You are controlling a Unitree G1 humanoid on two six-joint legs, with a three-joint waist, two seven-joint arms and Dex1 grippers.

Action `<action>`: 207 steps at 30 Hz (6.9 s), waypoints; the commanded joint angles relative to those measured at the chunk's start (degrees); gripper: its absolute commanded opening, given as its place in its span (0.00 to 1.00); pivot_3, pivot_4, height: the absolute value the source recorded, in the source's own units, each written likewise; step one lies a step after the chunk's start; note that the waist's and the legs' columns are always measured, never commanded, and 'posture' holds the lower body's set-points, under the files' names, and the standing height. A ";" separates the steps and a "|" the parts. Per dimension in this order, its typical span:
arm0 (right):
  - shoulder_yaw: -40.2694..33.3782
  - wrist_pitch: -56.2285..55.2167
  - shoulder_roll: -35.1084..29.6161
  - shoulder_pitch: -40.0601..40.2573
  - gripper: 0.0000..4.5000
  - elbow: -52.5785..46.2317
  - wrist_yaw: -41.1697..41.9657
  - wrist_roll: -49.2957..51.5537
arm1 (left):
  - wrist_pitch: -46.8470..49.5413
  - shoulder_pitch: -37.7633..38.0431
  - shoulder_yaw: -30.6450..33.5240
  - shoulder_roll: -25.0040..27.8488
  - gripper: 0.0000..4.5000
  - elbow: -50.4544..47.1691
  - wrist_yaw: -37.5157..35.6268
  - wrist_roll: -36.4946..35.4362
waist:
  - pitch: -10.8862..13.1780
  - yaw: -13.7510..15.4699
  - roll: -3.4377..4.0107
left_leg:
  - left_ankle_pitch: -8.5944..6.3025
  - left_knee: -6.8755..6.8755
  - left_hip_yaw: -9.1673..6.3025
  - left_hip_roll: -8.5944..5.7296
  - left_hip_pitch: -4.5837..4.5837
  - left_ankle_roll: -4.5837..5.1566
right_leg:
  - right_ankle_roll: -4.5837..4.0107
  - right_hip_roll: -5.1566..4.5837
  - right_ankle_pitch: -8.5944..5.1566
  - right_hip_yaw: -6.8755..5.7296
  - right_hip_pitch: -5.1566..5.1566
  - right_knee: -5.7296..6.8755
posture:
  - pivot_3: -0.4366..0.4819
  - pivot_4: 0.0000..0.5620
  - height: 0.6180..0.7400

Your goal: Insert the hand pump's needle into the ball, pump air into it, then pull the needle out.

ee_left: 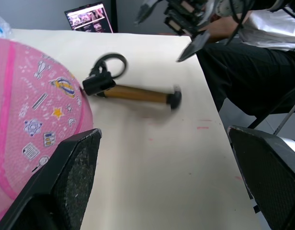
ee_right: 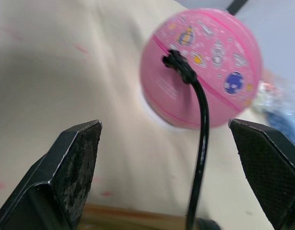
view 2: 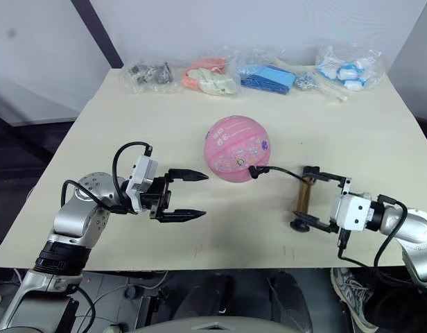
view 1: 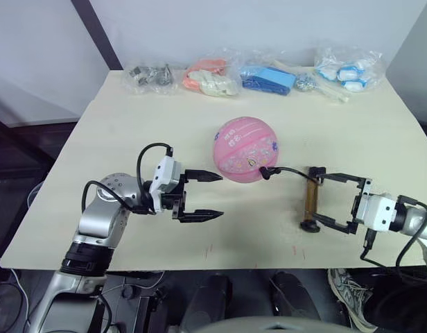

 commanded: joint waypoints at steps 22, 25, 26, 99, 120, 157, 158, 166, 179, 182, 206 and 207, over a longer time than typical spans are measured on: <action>-14.70 15.69 13.70 15.94 0.99 -18.90 -4.07 20.74 | 2.92 -21.36 4.50 -8.00 1.00 13.45 16.03 2.45 | 0.00 0.01 -0.11 | 0.01 0.02 -0.02 -0.01 0.00 -0.01 | 0.02 0.01 0.01 -0.01 0.00 0.01 | 0.48 0.27 0.97; -15.09 15.80 14.71 16.39 0.99 -19.09 -4.15 20.40 | 2.81 -25.38 3.25 -10.63 1.00 16.80 18.77 4.70 | 0.01 0.05 -0.13 | 0.02 0.02 -0.01 -0.02 0.00 -0.04 | 0.02 0.01 0.01 0.00 0.00 0.02 | 0.48 0.27 0.97; -15.18 15.82 14.95 16.47 0.99 -19.14 -4.16 20.21 | 2.73 -26.11 3.17 -11.19 1.00 17.55 19.29 5.23 | 0.02 0.12 -0.16 | 0.02 0.02 -0.03 -0.03 -0.01 -0.04 | 0.02 0.01 0.01 -0.02 0.00 0.02 | 0.48 0.27 0.97; 19.11 20.87 11.35 -21.17 0.99 -7.26 -22.60 -46.30 | 19.28 -27.88 -5.31 -27.93 1.00 26.67 41.31 21.93 | -0.78 0.73 -0.63 | 0.14 0.16 -0.26 -0.21 0.20 -0.24 | 0.11 -0.11 0.01 -0.30 0.42 -0.08 | 0.48 0.27 0.97; 14.97 18.21 13.73 -17.74 0.02 -6.73 -24.74 -43.90 | 15.34 -27.00 -5.96 -27.76 1.00 28.92 43.90 24.36 | -0.79 0.86 -0.64 | 0.14 0.16 -0.28 -0.21 0.19 -0.24 | 0.11 -0.11 0.01 -0.31 0.42 -0.08 | 0.48 0.27 0.97; 2.95 17.00 21.52 0.84 0.02 -13.60 -26.65 -18.85 | 9.15 -25.43 -6.15 -27.51 1.00 37.26 51.75 25.84 | -0.93 3.16 -0.53 | 0.12 0.15 -0.74 -0.56 0.13 -0.22 | 0.30 -0.29 -0.14 -0.50 0.59 -0.29 | 0.48 0.27 0.97; 2.83 16.91 21.61 0.98 0.02 -13.61 -26.72 -18.71 | 9.03 -25.49 -6.18 -27.54 1.00 37.50 51.86 25.88 | -0.93 3.16 -0.53 | 0.12 0.16 -0.75 -0.57 0.14 -0.21 | 0.32 -0.30 -0.15 -0.50 0.61 -0.29 | 0.48 0.27 0.97; 3.51 14.39 19.44 1.61 0.02 -13.03 -26.54 -21.83 | 7.27 -25.52 -8.11 -26.90 1.00 38.90 52.46 27.72 | -0.95 3.18 -0.50 | 0.12 0.15 -0.82 -0.62 0.14 -0.21 | 0.35 -0.34 -0.17 -0.54 0.64 -0.29 | 0.48 0.27 0.97; 2.66 13.69 16.27 4.27 0.02 -15.55 -26.24 -22.27 | 3.91 -25.90 -12.98 -26.79 1.00 41.54 54.54 30.75 | -1.15 3.50 -0.34 | 0.11 0.16 -1.32 -0.94 0.20 -0.19 | 0.52 -0.62 -0.30 -0.92 0.96 -0.42 | 0.48 0.27 0.97; 2.55 13.21 15.83 4.89 0.02 -15.69 -26.23 -22.40 | 3.49 -25.76 -13.80 -26.60 1.00 41.95 54.90 30.88 | -1.22 3.62 -0.30 | 0.10 0.15 -1.46 -1.02 0.22 -0.17 | 0.58 -0.73 -0.34 -1.08 1.10 -0.51 | 0.48 0.27 0.97; -0.54 11.54 14.80 9.86 0.02 -17.78 -23.31 -17.08 | -2.16 -23.96 -18.50 -27.22 1.00 50.86 58.68 34.62 | -3.10 0.07 -0.68 | -0.53 -0.50 -1.52 -0.89 2.27 0.23 | 1.38 -0.78 -0.92 -1.22 3.50 -1.20 | 0.48 0.27 0.97; -0.66 11.43 14.75 10.00 0.02 -17.83 -23.02 -17.01 | -2.50 -23.93 -18.38 -27.41 1.00 51.23 58.72 34.92 | -3.11 -0.23 -0.67 | -0.60 -0.69 -1.48 -0.86 2.87 0.25 | 1.43 -0.89 -1.28 -1.19 4.01 -1.18 | 0.48 0.27 0.97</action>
